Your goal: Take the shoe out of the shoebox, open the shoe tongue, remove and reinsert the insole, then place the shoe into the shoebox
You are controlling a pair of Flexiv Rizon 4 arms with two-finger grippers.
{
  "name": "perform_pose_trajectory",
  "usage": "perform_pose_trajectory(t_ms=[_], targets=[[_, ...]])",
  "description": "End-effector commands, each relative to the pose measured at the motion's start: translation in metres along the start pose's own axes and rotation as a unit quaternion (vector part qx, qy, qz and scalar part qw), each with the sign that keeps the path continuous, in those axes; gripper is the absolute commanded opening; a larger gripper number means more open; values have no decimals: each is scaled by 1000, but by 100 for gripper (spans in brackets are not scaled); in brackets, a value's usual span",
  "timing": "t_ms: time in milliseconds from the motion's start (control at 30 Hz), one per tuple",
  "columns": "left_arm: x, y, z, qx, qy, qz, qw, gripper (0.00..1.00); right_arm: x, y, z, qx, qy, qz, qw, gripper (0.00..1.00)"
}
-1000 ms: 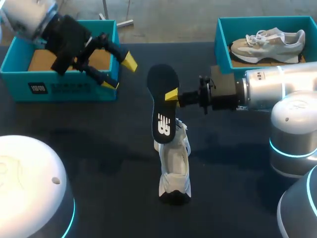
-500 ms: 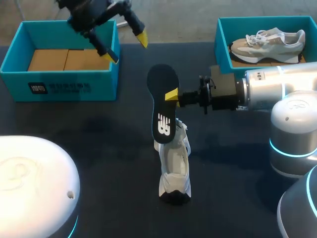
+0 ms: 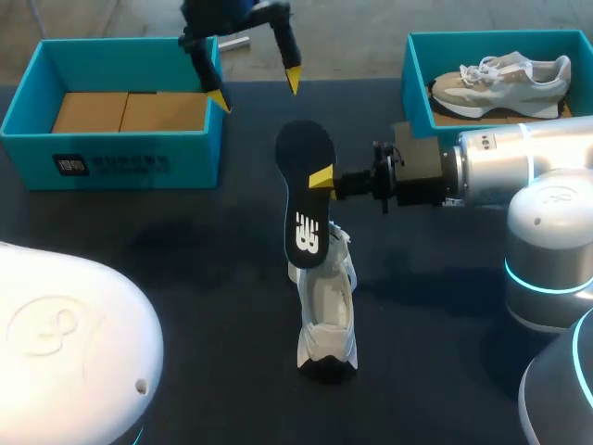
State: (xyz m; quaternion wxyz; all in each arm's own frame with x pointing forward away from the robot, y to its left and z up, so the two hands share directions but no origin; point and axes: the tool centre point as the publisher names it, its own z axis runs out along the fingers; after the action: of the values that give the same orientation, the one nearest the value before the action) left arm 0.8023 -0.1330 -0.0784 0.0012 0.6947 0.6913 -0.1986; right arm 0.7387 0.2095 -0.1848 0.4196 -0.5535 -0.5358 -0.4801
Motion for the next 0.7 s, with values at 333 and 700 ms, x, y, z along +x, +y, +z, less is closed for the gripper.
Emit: perform_pose_trajectory(t_ms=[333, 700], targets=[[-29, 4, -4, -55, 104, 16, 993, 100, 0, 0, 3, -2, -1, 1, 1000, 0], [-48, 11, 3, -64, 122, 40, 990, 100, 0, 0, 3, -2, -1, 1, 1000, 0]])
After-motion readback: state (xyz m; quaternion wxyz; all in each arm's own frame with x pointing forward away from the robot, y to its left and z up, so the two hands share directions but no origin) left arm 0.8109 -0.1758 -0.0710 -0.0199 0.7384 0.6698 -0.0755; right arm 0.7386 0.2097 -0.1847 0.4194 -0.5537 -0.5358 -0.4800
